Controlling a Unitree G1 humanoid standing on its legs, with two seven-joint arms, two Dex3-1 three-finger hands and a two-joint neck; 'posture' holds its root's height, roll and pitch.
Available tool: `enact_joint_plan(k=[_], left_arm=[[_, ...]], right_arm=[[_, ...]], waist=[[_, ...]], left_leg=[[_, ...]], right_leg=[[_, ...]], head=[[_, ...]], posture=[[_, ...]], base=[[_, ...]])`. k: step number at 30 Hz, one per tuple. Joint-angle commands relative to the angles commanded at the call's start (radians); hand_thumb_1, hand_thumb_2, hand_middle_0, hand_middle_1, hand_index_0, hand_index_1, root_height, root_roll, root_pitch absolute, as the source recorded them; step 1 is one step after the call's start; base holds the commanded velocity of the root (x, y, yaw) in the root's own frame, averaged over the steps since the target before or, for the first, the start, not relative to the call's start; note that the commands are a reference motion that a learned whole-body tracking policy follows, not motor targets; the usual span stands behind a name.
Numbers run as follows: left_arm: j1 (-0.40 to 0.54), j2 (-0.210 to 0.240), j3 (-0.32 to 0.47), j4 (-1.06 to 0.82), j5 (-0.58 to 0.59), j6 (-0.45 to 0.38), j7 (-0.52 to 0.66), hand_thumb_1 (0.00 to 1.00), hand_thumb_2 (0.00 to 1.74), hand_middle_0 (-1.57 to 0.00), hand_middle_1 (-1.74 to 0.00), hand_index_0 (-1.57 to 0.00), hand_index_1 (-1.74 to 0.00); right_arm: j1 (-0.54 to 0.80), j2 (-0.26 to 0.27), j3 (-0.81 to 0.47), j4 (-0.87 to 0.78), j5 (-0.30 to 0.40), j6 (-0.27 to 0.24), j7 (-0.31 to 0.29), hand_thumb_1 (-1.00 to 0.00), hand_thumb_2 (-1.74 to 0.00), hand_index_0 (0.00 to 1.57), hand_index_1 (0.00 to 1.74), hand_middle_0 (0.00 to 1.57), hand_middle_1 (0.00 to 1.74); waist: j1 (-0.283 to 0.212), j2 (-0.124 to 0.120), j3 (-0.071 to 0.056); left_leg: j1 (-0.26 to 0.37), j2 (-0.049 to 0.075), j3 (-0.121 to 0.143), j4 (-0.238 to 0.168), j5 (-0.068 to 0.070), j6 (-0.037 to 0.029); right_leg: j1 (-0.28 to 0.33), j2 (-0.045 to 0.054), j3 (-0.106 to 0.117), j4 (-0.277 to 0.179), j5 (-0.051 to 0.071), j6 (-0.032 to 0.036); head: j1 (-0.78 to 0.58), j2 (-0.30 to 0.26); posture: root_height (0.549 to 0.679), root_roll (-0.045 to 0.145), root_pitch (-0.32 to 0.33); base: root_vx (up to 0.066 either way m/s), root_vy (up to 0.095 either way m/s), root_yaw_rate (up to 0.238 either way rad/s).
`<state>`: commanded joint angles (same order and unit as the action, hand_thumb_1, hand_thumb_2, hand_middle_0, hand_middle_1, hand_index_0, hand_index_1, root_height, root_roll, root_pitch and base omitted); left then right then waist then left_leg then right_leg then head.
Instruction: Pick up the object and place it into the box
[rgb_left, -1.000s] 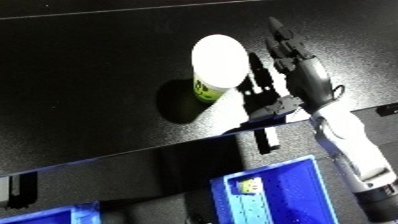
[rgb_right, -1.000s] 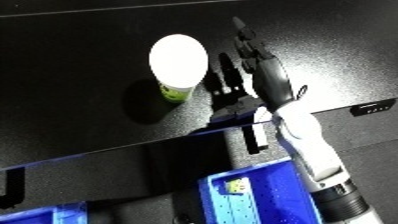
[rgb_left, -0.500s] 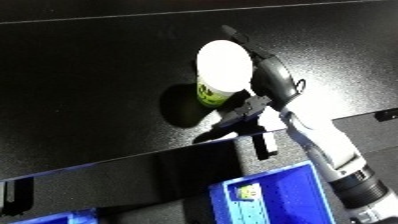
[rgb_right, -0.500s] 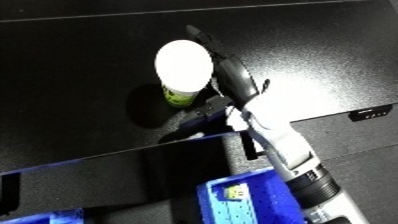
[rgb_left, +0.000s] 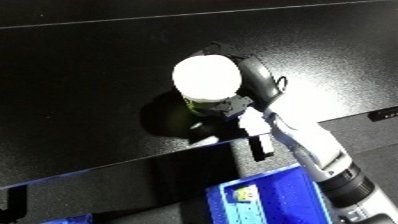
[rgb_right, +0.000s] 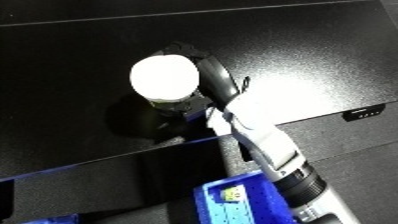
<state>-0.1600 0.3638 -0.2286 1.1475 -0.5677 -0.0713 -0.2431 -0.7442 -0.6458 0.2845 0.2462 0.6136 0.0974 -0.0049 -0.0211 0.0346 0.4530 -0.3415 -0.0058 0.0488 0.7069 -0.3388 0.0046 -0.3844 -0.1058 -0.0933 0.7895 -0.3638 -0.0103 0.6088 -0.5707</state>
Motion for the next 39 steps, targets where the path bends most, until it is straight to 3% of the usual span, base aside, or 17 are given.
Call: enact_joint_plan(k=[8,15,20,25,28,31,35,39], left_arm=[[0.016,-0.006,0.02,0.004,0.001,-0.014,0.002,0.0,0.0,0.0,0.0,0.0,0.0],[0.03,-0.005,0.054,-0.006,-0.001,-0.027,0.003,0.0,0.0,0.0,0.0,0.0,0.0],[0.042,-0.015,0.075,0.004,-0.016,-0.051,-0.003,0.0,0.0,0.0,0.0,0.0,0.0],[0.059,-0.033,0.093,0.017,-0.043,-0.075,-0.015,0.0,0.0,0.0,0.0,0.0,0.0],[0.07,-0.043,0.101,0.024,-0.056,-0.087,-0.021,0.0,0.0,0.0,0.0,0.0,0.0],[0.076,-0.05,0.105,0.034,-0.073,-0.095,-0.034,0.0,0.0,0.0,0.0,0.0,0.0],[0.075,-0.067,0.102,0.056,-0.105,-0.115,-0.054,0.0,0.0,0.0,0.0,0.0,0.0],[0.072,-0.082,0.096,0.068,-0.133,-0.129,-0.053,0.0,0.0,0.0,0.0,0.0,0.0]], right_arm=[[0.074,-0.034,-0.066,-0.08,-0.031,-0.049,-0.026,-0.85,-1.48,1.33,1.48,1.33,1.48],[0.217,-0.063,-0.18,-0.218,-0.034,-0.119,-0.062,-0.85,-1.48,1.33,1.48,1.33,1.48],[0.323,-0.061,-0.275,-0.29,-0.015,-0.194,-0.093,-0.85,-1.48,1.33,1.48,1.33,1.48],[0.45,-0.058,-0.383,-0.335,-0.012,-0.264,-0.102,-0.85,-1.48,1.33,1.48,1.33,1.48],[0.519,-0.055,-0.446,-0.341,0.026,-0.322,-0.074,-0.85,-1.48,1.33,1.48,1.33,1.48],[0.575,-0.039,-0.498,-0.352,0.108,-0.375,-0.02,-0.85,-1.48,1.33,1.48,1.33,1.48],[0.631,-0.009,-0.557,-0.331,0.199,-0.433,0.041,-0.85,-1.48,1.33,1.48,1.33,1.48],[0.669,0.007,-0.618,-0.252,0.219,-0.493,0.063,-0.85,-1.48,1.33,1.48,1.33,1.48]], waist=[[-0.027,-0.004,-0.001],[-0.075,-0.013,0.004],[-0.12,-0.017,0.009],[-0.176,-0.01,0.014],[-0.209,-0.001,0.013],[-0.241,0.008,0.014],[-0.279,0.022,0.015],[-0.3,0.033,0.015]], left_leg=[[0.003,0.006,0.015,0.001,-0.009,0.001],[0.003,0.02,0.04,0.004,-0.021,0.0022],[0.011,0.035,0.071,0.016,-0.041,0.0049],[0.036,0.043,0.108,0.016,-0.061,0.0098],[0.055,0.043,0.129,0.006,-0.069,0.0136],[0.074,0.038,0.147,-0.009,-0.075,0.0178],[0.094,0.024,0.161,-0.021,-0.082,0.026],[0.11,0.011,0.167,-0.029,-0.089,0.0336]], right_leg=[[-0.005,0.0084,0.012,-0.002,0.0,0.0021],[-0.019,0.0233,0.032,-0.01,0.009,0.0115],[-0.022,0.0319,0.049,-0.02,0.016,0.016],[-0.02,0.0462,0.076,-0.021,0.014,0.0162],[-0.02,0.0578,0.094,-0.028,0.013,0.0179],[-0.021,0.073,0.111,-0.039,0.016,0.0213],[-0.022,0.0944,0.132,-0.043,0.018,0.0245],[-0.02,0.1104,0.149,-0.054,0.024,0.0293]], head=[[-0.026,0.044],[0.005,0.096],[0.055,0.125],[0.107,0.137],[0.179,0.141],[0.264,0.117],[0.328,0.082],[0.363,0.069]], posture=[[0.635,0.065,-0.032],[0.636,0.061,-0.02],[0.637,0.061,-0.015],[0.637,0.062,-0.015],[0.638,0.062,-0.011],[0.638,0.063,-0.007],[0.638,0.064,-0.007],[0.639,0.062,-0.005]], base=[[-0.001,0.019,-0.07],[-0.015,0.017,-0.128],[-0.017,0.048,-0.213],[0.02,0.098,-0.26],[0.024,0.105,-0.257],[0.017,0.118,-0.257],[0.036,0.122,-0.215],[0.017,0.07,-0.16]])
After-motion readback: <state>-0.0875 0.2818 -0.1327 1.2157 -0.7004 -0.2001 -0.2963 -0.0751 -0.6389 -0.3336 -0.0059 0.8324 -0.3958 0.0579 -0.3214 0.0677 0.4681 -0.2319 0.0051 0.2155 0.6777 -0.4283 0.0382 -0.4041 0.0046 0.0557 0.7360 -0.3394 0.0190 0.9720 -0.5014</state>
